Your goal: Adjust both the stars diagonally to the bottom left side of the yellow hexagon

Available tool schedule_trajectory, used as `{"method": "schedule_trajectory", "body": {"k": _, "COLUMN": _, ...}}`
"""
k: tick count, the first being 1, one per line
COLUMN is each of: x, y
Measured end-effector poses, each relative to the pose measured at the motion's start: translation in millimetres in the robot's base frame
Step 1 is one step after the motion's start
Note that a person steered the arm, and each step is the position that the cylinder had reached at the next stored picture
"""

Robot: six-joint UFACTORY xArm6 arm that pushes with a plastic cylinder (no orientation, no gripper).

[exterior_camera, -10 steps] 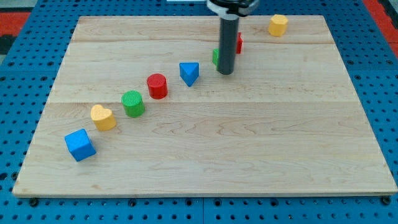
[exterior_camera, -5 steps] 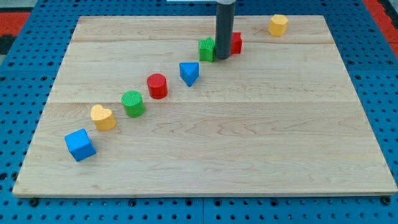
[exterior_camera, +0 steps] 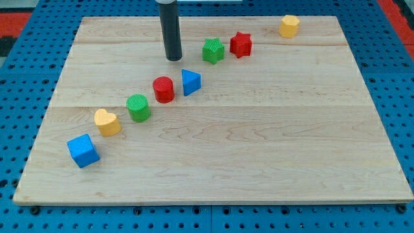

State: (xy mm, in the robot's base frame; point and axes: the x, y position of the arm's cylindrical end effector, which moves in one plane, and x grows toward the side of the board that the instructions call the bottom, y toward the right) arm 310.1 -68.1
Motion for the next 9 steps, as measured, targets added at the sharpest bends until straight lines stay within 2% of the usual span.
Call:
{"method": "schedule_trajectory", "body": {"k": 1, "x": -27, "y": 19}}
{"method": "schedule_trajectory", "body": {"k": 2, "x": -32, "y": 17}}
{"method": "schedule_trajectory", "body": {"k": 3, "x": -28, "y": 74}}
{"method": "schedule_trajectory", "body": {"k": 5, "x": -16, "y": 122}}
{"method": "schedule_trajectory", "body": {"k": 6, "x": -35, "y": 148}}
{"method": "schedule_trajectory", "body": {"k": 9, "x": 17, "y": 207}}
